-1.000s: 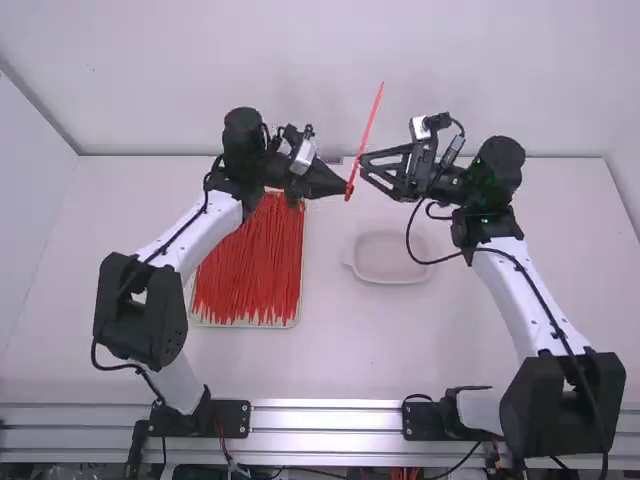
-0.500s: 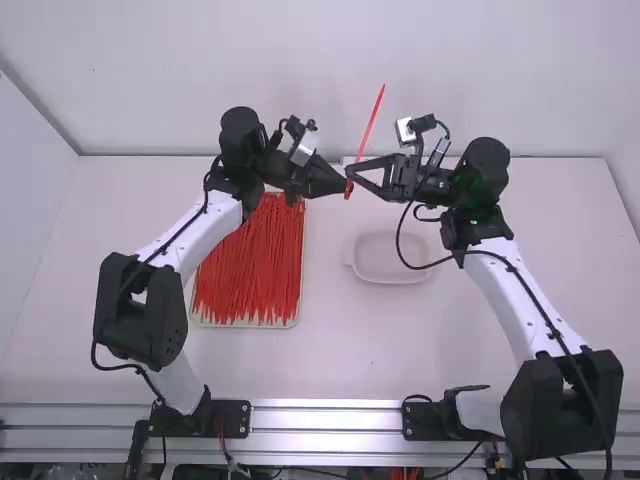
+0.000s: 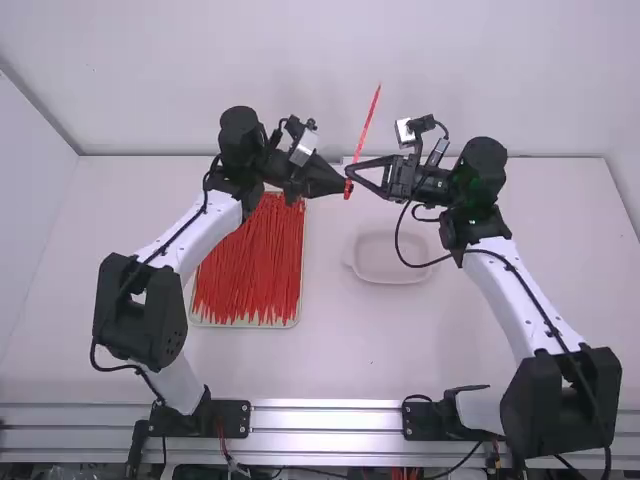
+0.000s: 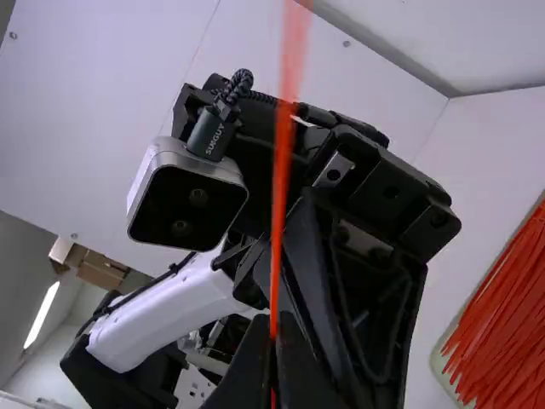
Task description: Fasten the cable tie
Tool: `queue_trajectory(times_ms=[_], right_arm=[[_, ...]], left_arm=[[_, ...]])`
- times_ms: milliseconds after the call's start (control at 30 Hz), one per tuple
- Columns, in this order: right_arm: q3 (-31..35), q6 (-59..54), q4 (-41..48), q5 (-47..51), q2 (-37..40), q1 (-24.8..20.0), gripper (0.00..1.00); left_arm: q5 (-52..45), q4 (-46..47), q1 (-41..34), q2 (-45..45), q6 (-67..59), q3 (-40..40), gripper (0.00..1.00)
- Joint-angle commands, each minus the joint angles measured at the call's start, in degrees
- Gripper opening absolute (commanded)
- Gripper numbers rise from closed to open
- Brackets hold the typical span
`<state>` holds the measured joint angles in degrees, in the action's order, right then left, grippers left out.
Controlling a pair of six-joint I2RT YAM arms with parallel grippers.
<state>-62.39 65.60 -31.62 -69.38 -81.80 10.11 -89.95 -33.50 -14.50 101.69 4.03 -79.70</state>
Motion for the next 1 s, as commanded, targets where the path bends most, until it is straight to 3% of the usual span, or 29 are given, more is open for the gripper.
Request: queue_trajectory(times_ms=[0,133,167,200,233,300,433,533,833,967], right_arm=[[-1.33,-0.61,-0.87,-1.16,0.79,0.76,0.00],[-1.33,-2.10,-0.37,-1.33,0.79,0.07,0.00],[-1.33,-2.49,-0.13,-1.31,0.79,-0.15,0.00],[-1.33,-3.13,0.94,-0.98,0.79,-0.44,0.00],[-1.33,-3.13,0.94,-0.98,0.79,-0.44,0.00],[-1.33,-3.23,1.05,-1.03,0.76,-1.16,0.00],[-1.29,-5.92,2.56,-1.14,0.66,-2.89,0.00],[-1.29,-11.37,9.40,1.11,0.68,-3.74,0.00],[-1.29,-29.05,33.79,17.75,0.68,-3.74,0.00],[-1.29,-33.46,42.25,26.51,0.68,-3.74,0.00]], left_arm=[[1.20,-0.07,0.17,-0.35,0.48,-0.26,0.17],[5.49,0.22,0.83,-0.35,3.19,-0.26,0.31],[6.56,0.33,1.27,-0.35,4.15,-0.26,0.40],[8.59,0.68,1.95,-0.35,6.01,-0.26,0.60],[8.59,0.68,1.95,-0.35,6.01,-0.26,0.60],[11.87,2.12,3.15,-0.35,8.81,-0.26,0.99],[14.43,7.50,5.38,-0.35,9.44,-0.26,0.99],[13.92,14.78,7.54,-0.35,6.97,-0.26,0.99],[14.97,52.15,9.64,-0.35,-19.47,-0.26,0.99],[21.09,62.93,9.66,-0.35,-25.77,-0.26,0.99]])
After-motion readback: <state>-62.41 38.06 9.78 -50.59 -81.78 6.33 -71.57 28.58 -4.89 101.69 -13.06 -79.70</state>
